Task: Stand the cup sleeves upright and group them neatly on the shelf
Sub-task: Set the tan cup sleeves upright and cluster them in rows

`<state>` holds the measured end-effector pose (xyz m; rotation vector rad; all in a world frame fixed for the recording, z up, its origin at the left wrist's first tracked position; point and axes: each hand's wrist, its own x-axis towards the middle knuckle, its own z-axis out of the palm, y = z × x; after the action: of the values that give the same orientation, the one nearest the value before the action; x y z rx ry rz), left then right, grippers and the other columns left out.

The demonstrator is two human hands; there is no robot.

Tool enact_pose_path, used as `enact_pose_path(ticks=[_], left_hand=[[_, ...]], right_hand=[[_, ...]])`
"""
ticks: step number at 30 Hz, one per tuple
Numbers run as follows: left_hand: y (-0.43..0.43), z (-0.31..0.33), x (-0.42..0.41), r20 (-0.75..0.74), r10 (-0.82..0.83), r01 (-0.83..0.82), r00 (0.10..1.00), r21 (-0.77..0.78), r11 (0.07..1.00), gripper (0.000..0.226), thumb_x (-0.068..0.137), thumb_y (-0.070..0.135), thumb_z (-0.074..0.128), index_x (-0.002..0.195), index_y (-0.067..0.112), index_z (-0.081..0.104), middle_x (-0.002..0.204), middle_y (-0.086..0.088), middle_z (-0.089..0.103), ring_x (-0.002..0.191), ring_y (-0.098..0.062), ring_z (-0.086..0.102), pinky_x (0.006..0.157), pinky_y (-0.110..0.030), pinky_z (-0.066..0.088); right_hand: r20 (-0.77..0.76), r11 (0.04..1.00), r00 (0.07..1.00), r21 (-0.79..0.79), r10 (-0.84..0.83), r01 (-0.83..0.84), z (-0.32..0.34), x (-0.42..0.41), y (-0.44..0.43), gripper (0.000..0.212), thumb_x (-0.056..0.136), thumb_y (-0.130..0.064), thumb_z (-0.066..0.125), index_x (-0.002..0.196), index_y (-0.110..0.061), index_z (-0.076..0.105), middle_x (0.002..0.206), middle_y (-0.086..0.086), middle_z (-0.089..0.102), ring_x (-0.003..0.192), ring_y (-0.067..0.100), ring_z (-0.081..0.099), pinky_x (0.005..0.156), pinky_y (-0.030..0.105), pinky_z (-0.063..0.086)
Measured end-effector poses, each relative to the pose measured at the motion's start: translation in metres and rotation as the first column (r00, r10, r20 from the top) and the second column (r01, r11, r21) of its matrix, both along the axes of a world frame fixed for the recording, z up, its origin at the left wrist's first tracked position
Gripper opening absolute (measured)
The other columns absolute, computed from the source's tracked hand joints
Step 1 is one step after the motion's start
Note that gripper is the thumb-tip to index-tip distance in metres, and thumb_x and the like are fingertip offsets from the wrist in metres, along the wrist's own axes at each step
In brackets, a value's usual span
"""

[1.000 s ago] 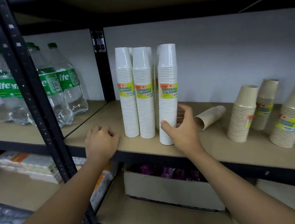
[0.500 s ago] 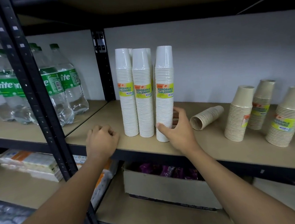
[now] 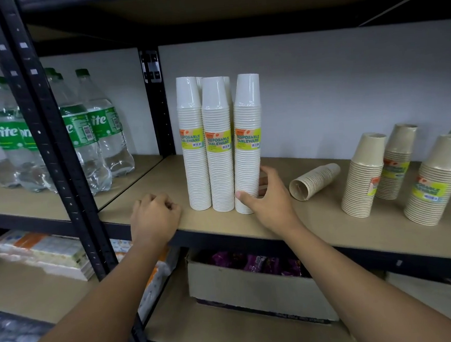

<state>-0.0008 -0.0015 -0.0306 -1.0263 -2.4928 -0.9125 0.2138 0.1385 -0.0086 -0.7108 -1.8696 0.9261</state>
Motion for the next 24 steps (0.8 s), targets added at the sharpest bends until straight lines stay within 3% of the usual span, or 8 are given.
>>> enact_pose_path(ticks=[7, 16, 19, 24], left_hand=[[0.001, 0.0, -0.002, 0.004, -0.01, 0.01, 1.0, 0.001, 1.0, 0.015, 0.085, 0.035, 0.053, 0.083, 0.025, 0.064, 0.097, -0.004, 0.061, 0.096, -0.029, 0.052, 0.088, -0.039, 0.042], [0.0, 0.003, 0.005, 0.034, -0.004, 0.004, 0.999, 0.004, 1.0, 0.016, 0.087, 0.031, 0.055, 0.086, 0.019, 0.066, 0.104, -0.008, 0.06, 0.099, -0.033, 0.049, 0.09, -0.04, 0.043], [-0.001, 0.004, 0.006, 0.038, -0.018, 0.018, 0.999, -0.008, 1.0, 0.017, 0.087, 0.032, 0.053, 0.086, 0.02, 0.065, 0.104, -0.008, 0.06, 0.1, -0.032, 0.049, 0.091, -0.04, 0.042], [-0.007, 0.007, 0.013, 0.042, -0.05, 0.051, 0.998, -0.023, 0.998, 0.017, 0.087, 0.033, 0.055, 0.09, 0.021, 0.067, 0.105, -0.007, 0.061, 0.101, -0.032, 0.05, 0.09, -0.041, 0.043]], right_hand=[[0.019, 1.0, 1.0, -0.021, -0.002, 0.003, 0.003, 0.002, -0.001, 0.069, 0.079, -0.037, 0.081, 0.137, -0.027, 0.045, 0.127, -0.008, 0.059, 0.106, 0.006, 0.058, 0.084, 0.023, 0.044], [0.028, 0.999, 1.0, -0.043, -0.006, 0.007, 0.002, 0.001, 0.0, 0.068, 0.079, -0.04, 0.081, 0.136, -0.027, 0.046, 0.125, -0.007, 0.059, 0.105, 0.008, 0.061, 0.087, 0.028, 0.05], [0.001, 0.997, 1.0, -0.081, -0.01, 0.01, 0.004, 0.004, -0.003, 0.059, 0.079, -0.035, 0.079, 0.129, -0.029, 0.049, 0.123, -0.006, 0.058, 0.107, 0.008, 0.06, 0.092, 0.033, 0.052], [-0.103, 0.974, 0.974, -0.128, -0.203, 0.19, 0.014, 0.025, -0.001, 0.041, 0.083, -0.028, 0.069, 0.12, -0.022, 0.056, 0.12, -0.002, 0.059, 0.102, 0.008, 0.059, 0.089, 0.029, 0.05]])
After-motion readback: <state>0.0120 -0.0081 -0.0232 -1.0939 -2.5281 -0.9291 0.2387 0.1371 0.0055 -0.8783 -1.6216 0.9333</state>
